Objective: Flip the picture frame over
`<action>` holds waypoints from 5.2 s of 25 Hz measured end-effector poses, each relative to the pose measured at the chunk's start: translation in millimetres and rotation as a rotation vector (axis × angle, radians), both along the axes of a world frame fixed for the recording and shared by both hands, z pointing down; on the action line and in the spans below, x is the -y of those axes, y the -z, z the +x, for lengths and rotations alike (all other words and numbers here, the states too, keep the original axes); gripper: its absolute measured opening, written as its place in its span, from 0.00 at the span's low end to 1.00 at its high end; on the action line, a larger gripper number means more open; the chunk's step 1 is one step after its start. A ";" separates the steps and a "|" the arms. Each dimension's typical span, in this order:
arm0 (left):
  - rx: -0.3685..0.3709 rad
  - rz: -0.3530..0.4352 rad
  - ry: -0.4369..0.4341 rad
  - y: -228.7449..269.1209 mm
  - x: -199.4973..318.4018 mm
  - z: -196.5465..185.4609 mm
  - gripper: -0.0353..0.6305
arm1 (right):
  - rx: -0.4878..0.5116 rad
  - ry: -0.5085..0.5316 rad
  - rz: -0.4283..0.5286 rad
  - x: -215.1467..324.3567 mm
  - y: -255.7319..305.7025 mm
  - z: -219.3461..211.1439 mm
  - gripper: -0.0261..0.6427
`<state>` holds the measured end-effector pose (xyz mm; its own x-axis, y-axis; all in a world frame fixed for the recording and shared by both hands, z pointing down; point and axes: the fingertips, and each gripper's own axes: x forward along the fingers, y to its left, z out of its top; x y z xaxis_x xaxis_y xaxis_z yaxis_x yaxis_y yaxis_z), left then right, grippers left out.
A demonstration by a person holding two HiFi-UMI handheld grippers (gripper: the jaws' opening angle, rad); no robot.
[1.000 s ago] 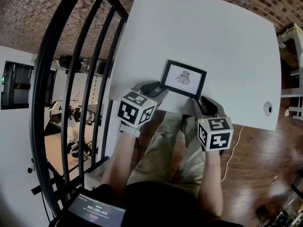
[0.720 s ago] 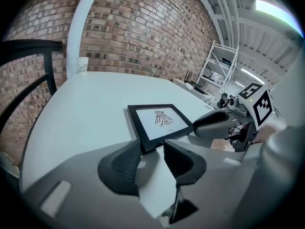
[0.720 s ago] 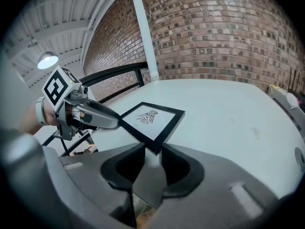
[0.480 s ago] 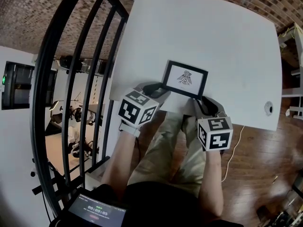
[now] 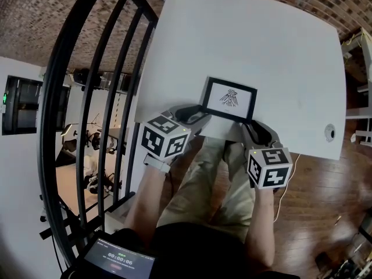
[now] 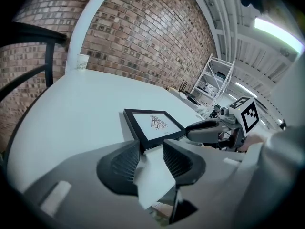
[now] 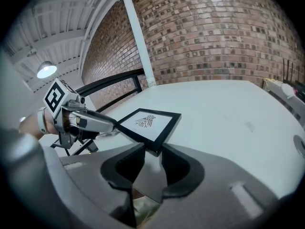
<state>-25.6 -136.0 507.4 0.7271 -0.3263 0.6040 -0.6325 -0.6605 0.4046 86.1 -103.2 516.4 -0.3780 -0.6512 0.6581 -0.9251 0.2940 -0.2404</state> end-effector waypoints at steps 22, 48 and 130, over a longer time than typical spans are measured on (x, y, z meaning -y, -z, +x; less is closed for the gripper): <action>-0.035 0.133 -0.055 51.4 -12.2 13.2 0.27 | 0.028 -0.015 0.130 -6.4 57.5 15.8 0.19; 0.002 0.173 -0.087 76.6 -19.7 17.0 0.27 | 0.010 -0.021 0.171 -6.9 87.4 22.6 0.19; 0.183 0.015 -0.160 -20.1 80.4 48.2 0.30 | -0.164 -0.023 -0.007 105.0 -7.0 46.2 0.20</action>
